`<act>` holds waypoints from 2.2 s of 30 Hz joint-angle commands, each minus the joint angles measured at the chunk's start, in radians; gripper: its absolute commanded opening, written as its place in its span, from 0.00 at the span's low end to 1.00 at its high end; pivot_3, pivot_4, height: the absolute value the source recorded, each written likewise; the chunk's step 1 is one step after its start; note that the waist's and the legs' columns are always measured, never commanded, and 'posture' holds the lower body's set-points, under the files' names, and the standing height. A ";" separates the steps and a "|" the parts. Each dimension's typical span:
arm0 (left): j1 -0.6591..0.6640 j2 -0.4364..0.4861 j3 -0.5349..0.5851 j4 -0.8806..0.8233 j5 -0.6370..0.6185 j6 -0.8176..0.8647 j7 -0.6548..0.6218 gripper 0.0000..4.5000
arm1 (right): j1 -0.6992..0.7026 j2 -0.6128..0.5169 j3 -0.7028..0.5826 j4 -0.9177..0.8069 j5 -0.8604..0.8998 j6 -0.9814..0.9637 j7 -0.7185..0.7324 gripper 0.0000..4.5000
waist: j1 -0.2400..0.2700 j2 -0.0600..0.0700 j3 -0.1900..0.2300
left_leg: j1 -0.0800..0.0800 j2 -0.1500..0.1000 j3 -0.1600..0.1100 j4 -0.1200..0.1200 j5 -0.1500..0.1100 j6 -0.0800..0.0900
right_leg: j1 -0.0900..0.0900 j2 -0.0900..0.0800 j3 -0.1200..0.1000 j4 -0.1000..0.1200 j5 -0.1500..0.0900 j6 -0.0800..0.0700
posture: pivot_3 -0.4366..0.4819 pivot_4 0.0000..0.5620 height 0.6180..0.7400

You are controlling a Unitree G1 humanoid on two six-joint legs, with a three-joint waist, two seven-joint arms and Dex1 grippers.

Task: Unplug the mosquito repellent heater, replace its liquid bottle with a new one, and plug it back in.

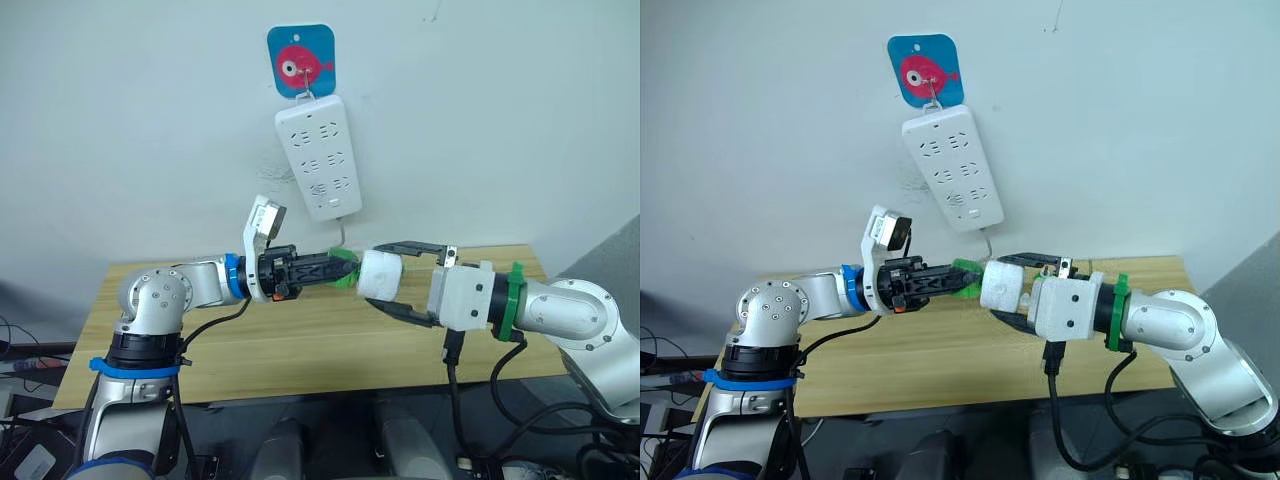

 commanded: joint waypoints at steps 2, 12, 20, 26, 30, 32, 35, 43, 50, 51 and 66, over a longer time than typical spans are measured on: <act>-0.015 0.003 0.004 -0.044 -0.033 0.011 -0.037 0.51 | -0.020 0.014 -0.003 -0.006 -0.012 -0.027 0.018 0.65 | 0.000 0.000 0.000 | 0.000 0.000 0.000 0.000 0.000 0.000 | 0.000 0.000 0.000 0.000 0.000 0.000 | 0.25 0.27 1.00; -0.036 0.120 -0.108 -0.039 0.126 -0.074 -0.176 0.86 | -0.034 0.000 -0.021 0.029 -0.016 -0.077 0.086 0.65 | -0.003 0.000 0.000 | 0.000 0.000 0.000 0.000 0.000 0.000 | 0.000 0.000 0.000 0.000 0.000 0.000 | 0.25 0.27 1.00; -0.078 0.134 -0.149 -0.003 0.198 -0.118 -0.262 0.87 | -0.041 0.001 -0.013 0.038 -0.024 -0.100 0.120 0.65 | -0.005 0.000 0.000 | 0.000 0.000 0.000 0.000 0.000 0.000 | 0.000 0.000 -0.001 0.000 0.000 0.000 | 0.26 0.27 1.00; -0.069 0.129 -0.163 -0.013 0.203 -0.113 -0.289 0.68 | -0.039 0.006 -0.014 0.032 -0.022 -0.094 0.125 0.65 | -0.006 0.000 0.000 | 0.000 0.000 0.000 0.000 0.000 0.000 | 0.000 0.000 0.000 0.000 0.000 0.000 | 0.25 0.27 1.00; -0.069 0.119 -0.168 -0.012 0.212 -0.125 -0.292 0.50 | -0.037 0.008 -0.013 0.024 -0.012 -0.086 0.131 0.65 | -0.007 0.000 0.000 | 0.000 0.000 0.000 0.000 0.000 0.000 | 0.000 0.000 -0.001 0.000 0.000 0.000 | 0.25 0.27 1.00; -0.068 0.112 -0.165 -0.010 0.217 -0.131 -0.292 0.50 | -0.035 0.007 -0.012 0.018 -0.007 -0.083 0.135 0.65 | -0.007 0.000 0.000 | 0.000 0.000 0.000 0.000 0.000 0.000 | 0.000 0.000 0.000 0.000 0.000 0.000 | 0.25 0.27 1.00; -0.065 0.112 -0.166 -0.009 0.227 -0.135 -0.303 0.50 | -0.032 0.006 -0.013 0.009 0.001 -0.070 0.137 0.65 | -0.007 0.000 0.000 | 0.000 0.000 0.000 0.000 0.000 0.000 | 0.000 0.000 -0.001 0.000 0.000 0.000 | 0.25 0.27 1.00; -0.047 0.109 -0.160 -0.002 0.242 -0.142 -0.314 0.50 | 0.056 -0.074 -0.128 -0.018 0.082 -0.030 0.189 1.00 | -0.005 0.000 0.000 | 0.000 -0.001 -0.001 0.000 0.000 0.000 | 0.001 0.000 -0.001 0.000 0.000 0.000 | 0.25 0.27 1.00; -0.033 0.128 -0.167 -0.011 0.212 -0.098 -0.370 0.50 | 0.205 -0.168 -0.302 0.092 0.171 -0.009 0.265 0.92 | -0.010 0.000 0.000 | 0.002 -0.001 0.003 0.000 0.000 0.001 | 0.003 0.001 -0.001 0.000 0.000 0.000 | 0.23 0.27 1.00; -0.033 0.127 -0.166 -0.015 0.205 -0.087 -0.374 0.50 | 0.176 -0.159 -0.290 0.113 0.182 0.010 0.256 0.87 | -0.015 0.000 0.000 | 0.004 0.000 0.004 0.000 0.000 0.001 | 0.004 0.001 0.000 0.000 0.000 0.000 | 0.23 0.27 1.00; -0.047 0.098 -0.098 -0.029 0.033 0.115 -0.318 0.50 | -0.074 0.062 -0.028 0.193 0.267 0.248 0.231 0.00 | -0.047 0.000 0.000 | 0.010 0.000 -0.003 -0.001 0.000 0.001 | 0.010 0.001 -0.001 0.000 -0.001 0.000 | 0.25 0.27 1.00</act>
